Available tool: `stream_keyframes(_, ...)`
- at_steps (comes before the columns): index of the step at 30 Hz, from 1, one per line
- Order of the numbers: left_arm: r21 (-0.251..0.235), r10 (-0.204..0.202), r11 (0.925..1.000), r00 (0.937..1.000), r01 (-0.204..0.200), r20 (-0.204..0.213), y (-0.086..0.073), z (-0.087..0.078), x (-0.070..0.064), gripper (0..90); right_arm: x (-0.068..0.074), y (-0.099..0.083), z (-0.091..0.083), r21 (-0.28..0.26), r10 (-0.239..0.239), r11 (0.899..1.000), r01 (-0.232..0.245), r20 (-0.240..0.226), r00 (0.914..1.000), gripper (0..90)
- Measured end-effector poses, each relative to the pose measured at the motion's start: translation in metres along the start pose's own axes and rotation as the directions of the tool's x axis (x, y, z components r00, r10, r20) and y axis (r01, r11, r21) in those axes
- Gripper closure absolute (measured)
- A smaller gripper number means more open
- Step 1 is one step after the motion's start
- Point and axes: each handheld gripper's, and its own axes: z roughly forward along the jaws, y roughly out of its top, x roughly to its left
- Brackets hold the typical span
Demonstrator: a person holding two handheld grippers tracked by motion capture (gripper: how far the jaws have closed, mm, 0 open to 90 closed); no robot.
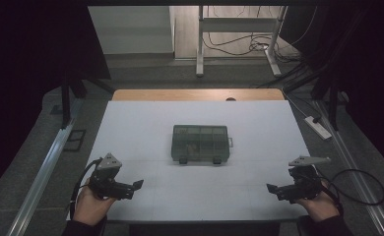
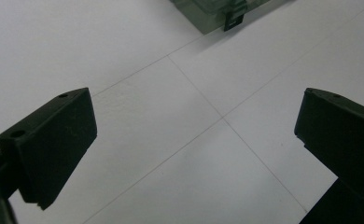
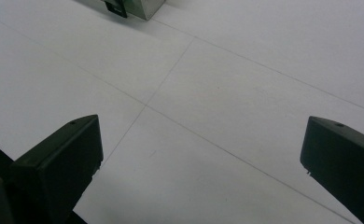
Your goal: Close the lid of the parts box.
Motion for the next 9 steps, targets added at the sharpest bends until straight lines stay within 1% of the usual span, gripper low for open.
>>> stream_keyframes(4,0.001,-0.009,1.0,1.0,0.009,-0.004,-0.0017,-0.0027,0.0002,0.0,-0.0002,-0.0021,-0.0032,0.004,0.012,1.0,-0.012,-0.001,0.9999,0.0)
stream_keyframes(9,-0.001,-0.014,0.9999,0.9999,0.014,-0.005,-0.0022,-0.0041,0.0005,0.0,-0.0008,-0.0032,-0.0039,0.003,0.015,1.0,-0.015,0.005,0.9999,0.0)
